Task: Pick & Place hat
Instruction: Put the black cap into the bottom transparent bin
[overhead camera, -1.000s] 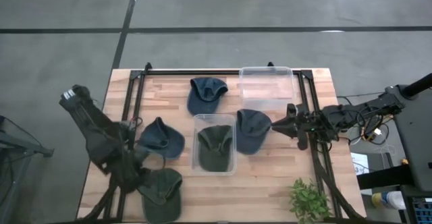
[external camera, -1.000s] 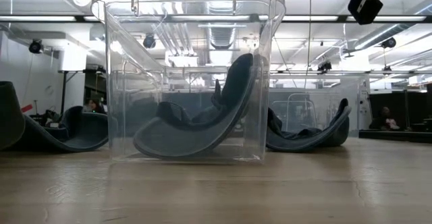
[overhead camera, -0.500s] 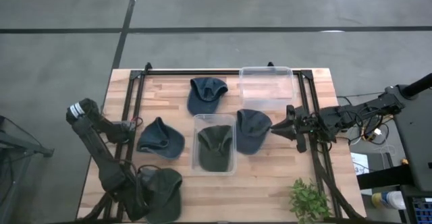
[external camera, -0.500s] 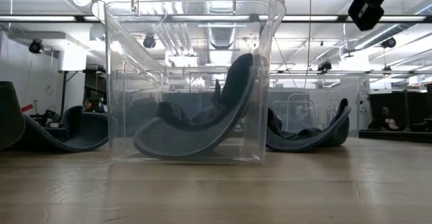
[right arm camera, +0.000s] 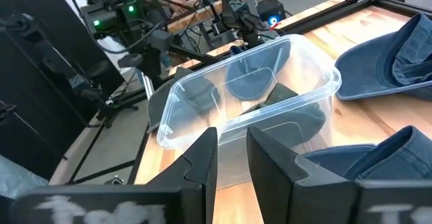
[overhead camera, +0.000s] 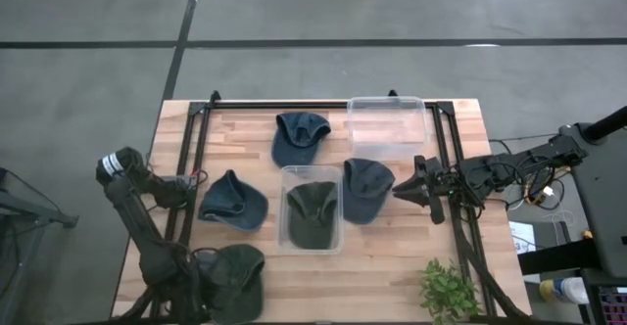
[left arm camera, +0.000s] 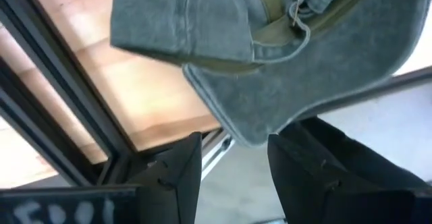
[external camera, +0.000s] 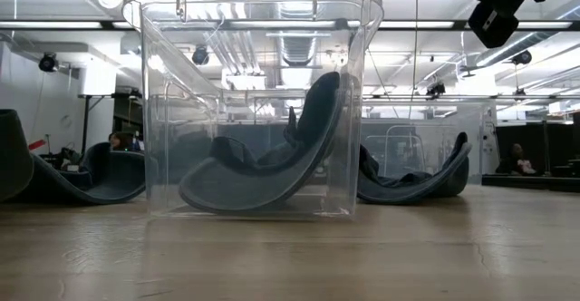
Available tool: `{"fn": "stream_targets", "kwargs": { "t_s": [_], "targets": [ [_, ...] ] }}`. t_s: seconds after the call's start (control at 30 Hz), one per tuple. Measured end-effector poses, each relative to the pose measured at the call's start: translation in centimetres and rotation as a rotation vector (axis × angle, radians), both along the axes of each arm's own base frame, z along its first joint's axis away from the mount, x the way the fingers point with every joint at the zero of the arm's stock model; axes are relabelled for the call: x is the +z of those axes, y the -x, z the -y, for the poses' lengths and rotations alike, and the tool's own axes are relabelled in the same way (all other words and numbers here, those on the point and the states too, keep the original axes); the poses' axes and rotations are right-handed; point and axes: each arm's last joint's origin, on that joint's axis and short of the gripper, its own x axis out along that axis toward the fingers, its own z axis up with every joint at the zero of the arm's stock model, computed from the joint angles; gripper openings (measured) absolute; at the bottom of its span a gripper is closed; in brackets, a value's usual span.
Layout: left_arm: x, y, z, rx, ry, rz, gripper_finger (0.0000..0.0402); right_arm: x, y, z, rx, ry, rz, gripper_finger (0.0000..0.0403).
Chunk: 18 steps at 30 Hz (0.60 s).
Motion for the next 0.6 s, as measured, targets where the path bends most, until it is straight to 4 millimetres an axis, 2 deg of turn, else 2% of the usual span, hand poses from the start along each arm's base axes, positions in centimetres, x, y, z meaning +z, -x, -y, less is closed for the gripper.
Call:
{"fn": "stream_targets", "kwargs": {
  "t_s": [0.43, 0.6],
  "targets": [
    [-2.5, -0.4, 0.9, 0.008, -0.077, -0.067, 0.0162, 0.3, 0.3, 0.1, 0.001, -0.013, 0.024, 0.0067],
    [-4.5, -0.4, 0.8, 0.016, -0.086, -0.074, 0.0162, 0.5, 0.6, 0.2, 0.008, -0.025, 0.044, 0.0073]
  ]
}}
